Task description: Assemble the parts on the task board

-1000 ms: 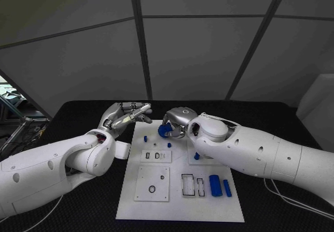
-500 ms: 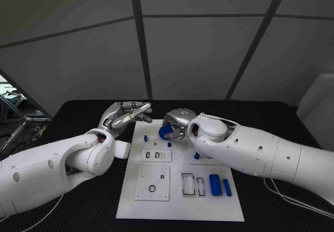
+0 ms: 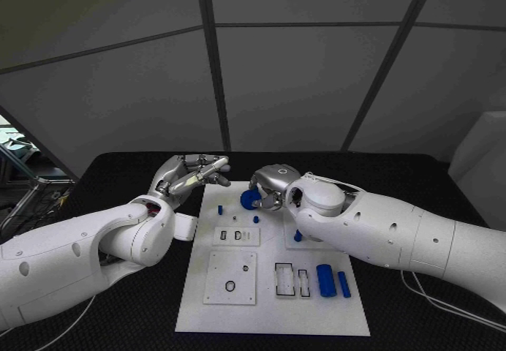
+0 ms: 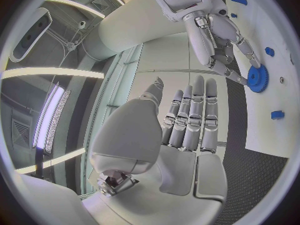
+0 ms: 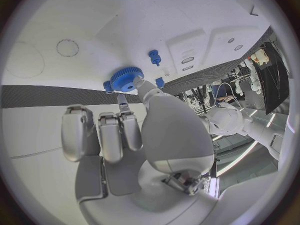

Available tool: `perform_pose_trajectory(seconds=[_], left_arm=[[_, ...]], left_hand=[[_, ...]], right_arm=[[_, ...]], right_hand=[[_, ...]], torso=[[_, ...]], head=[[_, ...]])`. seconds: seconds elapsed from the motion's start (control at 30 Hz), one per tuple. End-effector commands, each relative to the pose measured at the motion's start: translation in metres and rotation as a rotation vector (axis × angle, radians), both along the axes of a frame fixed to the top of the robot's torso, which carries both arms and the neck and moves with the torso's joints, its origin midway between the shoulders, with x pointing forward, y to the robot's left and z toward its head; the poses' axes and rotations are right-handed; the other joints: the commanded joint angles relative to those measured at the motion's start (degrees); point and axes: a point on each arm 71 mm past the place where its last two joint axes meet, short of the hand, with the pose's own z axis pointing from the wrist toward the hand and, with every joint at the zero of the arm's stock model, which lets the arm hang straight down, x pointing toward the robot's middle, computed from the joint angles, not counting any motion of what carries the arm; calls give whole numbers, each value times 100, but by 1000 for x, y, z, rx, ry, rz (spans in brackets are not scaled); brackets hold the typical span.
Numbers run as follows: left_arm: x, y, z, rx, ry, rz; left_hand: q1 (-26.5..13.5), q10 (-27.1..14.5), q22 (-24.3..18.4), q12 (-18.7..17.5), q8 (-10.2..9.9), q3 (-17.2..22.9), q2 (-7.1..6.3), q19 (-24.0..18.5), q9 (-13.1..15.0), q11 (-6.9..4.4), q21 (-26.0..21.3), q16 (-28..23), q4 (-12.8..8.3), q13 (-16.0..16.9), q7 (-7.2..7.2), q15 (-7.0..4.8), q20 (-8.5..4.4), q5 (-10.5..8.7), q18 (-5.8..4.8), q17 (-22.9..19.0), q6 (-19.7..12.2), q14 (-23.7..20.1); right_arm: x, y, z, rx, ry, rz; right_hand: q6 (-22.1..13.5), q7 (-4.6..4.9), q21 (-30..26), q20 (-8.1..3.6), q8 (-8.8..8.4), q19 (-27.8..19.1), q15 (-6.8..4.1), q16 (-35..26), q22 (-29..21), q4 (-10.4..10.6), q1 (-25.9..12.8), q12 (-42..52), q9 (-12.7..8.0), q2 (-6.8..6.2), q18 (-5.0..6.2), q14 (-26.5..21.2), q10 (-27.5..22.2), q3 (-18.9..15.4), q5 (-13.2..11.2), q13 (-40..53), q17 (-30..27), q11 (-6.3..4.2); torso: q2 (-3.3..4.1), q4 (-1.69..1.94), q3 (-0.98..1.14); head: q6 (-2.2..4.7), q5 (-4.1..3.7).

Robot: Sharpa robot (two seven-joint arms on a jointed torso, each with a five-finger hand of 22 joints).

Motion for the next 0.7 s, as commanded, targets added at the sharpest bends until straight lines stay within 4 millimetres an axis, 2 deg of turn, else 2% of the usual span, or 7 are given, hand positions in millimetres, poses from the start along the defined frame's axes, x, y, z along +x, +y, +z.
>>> perform_pose_trajectory(seconds=[0.03, 0.37, 0.53, 0.6, 0.67, 0.7], left_arm=[[0, -1, 2, -7, -6, -10], [0, -1, 2, -6, -6, -9], [0, -1, 2, -6, -5, -9], [0, -1, 2, -5, -4, -9], [0, 0, 1, -5, -3, -8], [0, 0, 1, -5, -3, -8]], left_hand=[[-21, -20, -5, -25, -37, -10, 25, -26, 1, 9, -36, -20, -37, 7, 16, 22, -4, -27, -80, -10, 16, -16], [-12, -19, -6, -27, -39, -9, 32, -32, 3, 7, -39, -33, -51, 9, 16, 20, -1, -27, -78, -12, 20, -15], [-12, -19, -6, -27, -39, -9, 32, -32, 3, 7, -39, -33, -51, 9, 16, 20, -1, -27, -78, -12, 20, -15], [-12, -19, -6, -27, -39, -9, 32, -32, 3, 7, -39, -33, -51, 9, 16, 20, -1, -27, -78, -12, 20, -15], [-12, -19, -6, -27, -39, -9, 32, -32, 3, 7, -39, -33, -51, 9, 16, 20, -1, -27, -78, -12, 20, -15], [-12, -19, -6, -27, -39, -9, 32, -32, 3, 7, -39, -33, -51, 9, 16, 20, -1, -27, -78, -12, 20, -15]], right_arm=[[1, -1, 3, 11, -25, -11], [0, -2, -2, -23, 37, 6], [1, -4, -6, -19, 107, 4], [2, -5, -8, -17, 132, 1], [2, -6, -9, -13, 155, -3], [3, -6, -10, -12, 163, -5]], right_hand=[[-41, -4, -3, 27, -23, 9, 42, 26, 221, 21, -35, -24, -4, -4, -38, 606, 175, -2, -35, 995, 1508, 46], [135, -26, -5, 40, 69, 7, 40, 26, 222, 93, -174, -19, 43, -8, -35, 606, 177, -50, -74, 1000, 1508, 36], [191, -40, 6, 32, 76, 22, 32, 26, 247, 557, -846, 6, 57, 133, -40, 606, 199, -204, 251, 1025, 1508, 28], [174, -36, 12, 33, 54, 30, 35, 26, 261, 736, -1116, 25, 54, 145, -43, 606, 216, -280, 202, 1046, 1508, 31], [159, -31, 16, 37, 33, 35, 40, 26, 271, 942, -1411, 44, 52, 143, -45, 606, 232, -387, 1, 1065, 1508, 40], [147, -27, 20, 40, 20, 41, 44, 26, 280, 1009, -1508, 49, 50, 126, -47, 606, 236, -449, 15, 1071, 1508, 44]], torso=[[1, 5, -3], [2, 1, -2], [0, 4, -2], [2, 5, -1], [2, 4, -1], [2, 4, -1]], head=[[-5, -2], [-17, 0], [-24, -2], [-31, 1], [-38, 5], [-38, 5]])
